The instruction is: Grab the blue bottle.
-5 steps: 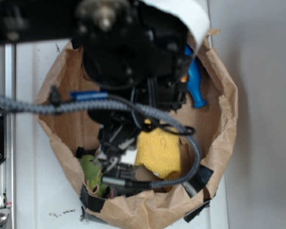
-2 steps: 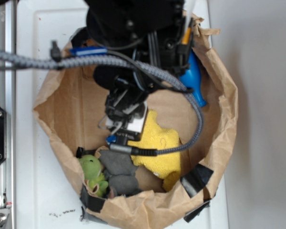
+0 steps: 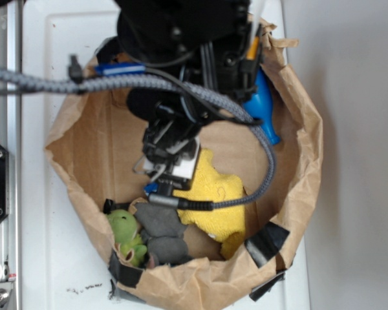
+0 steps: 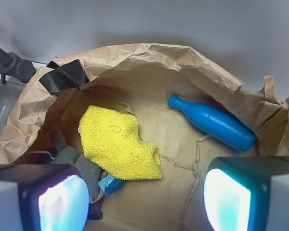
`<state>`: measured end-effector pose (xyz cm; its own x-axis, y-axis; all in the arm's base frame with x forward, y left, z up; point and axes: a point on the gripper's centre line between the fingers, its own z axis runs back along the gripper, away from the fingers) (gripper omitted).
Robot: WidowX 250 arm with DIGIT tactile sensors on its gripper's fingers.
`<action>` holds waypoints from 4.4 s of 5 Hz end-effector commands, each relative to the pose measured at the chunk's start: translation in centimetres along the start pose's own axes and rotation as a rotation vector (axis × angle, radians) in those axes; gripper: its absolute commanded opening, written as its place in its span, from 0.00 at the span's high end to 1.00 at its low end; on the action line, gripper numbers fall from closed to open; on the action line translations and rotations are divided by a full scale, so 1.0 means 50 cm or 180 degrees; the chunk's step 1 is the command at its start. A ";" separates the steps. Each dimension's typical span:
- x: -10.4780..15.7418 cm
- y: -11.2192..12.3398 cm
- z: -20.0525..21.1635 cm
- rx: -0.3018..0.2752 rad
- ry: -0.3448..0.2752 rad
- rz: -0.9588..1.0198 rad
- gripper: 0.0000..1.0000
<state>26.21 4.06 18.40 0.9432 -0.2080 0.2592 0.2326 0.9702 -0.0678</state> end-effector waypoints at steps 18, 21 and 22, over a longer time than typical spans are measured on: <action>0.038 0.125 -0.232 0.0630 0.0208 -0.1237 0.00; 0.026 0.122 -0.215 0.0235 0.0314 -0.1432 0.00; 0.041 0.135 -0.235 0.0382 0.0304 -0.1347 0.00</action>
<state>31.66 8.75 5.76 0.7879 -0.6038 0.1209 0.5965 0.7971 0.0941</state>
